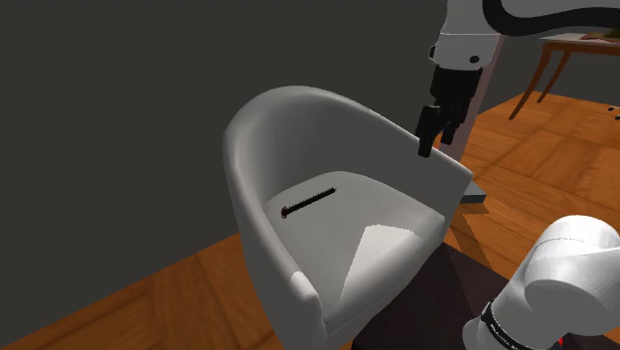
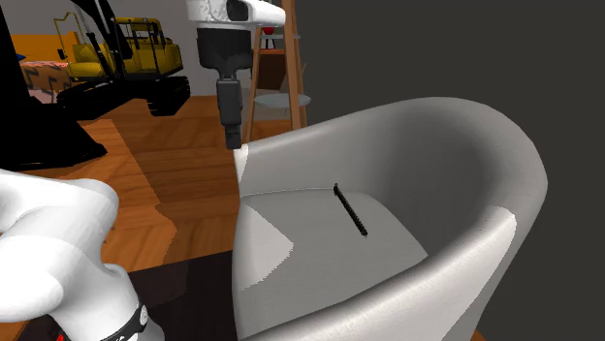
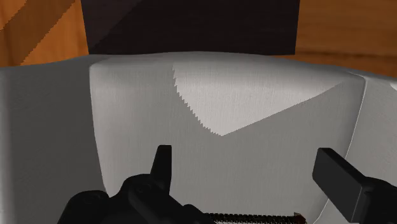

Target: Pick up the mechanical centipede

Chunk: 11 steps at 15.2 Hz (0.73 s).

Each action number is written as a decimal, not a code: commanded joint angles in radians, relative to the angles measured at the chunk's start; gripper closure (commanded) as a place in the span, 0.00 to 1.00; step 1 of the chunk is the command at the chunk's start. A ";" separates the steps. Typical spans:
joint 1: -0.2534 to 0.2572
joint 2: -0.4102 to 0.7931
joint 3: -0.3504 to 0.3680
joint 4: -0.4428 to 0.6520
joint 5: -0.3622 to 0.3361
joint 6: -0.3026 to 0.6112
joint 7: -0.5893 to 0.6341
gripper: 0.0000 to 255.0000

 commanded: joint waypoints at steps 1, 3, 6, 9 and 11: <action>0.000 0.000 0.000 0.000 0.000 0.000 0.000 0.00; 0.025 0.043 -0.033 -0.018 -0.027 0.063 -0.103 0.00; 0.062 0.118 -0.080 -0.032 -0.061 0.156 -0.255 0.00; 0.098 0.205 -0.121 -0.031 -0.084 0.248 -0.403 0.00; 0.124 0.268 -0.146 -0.022 -0.094 0.307 -0.500 0.00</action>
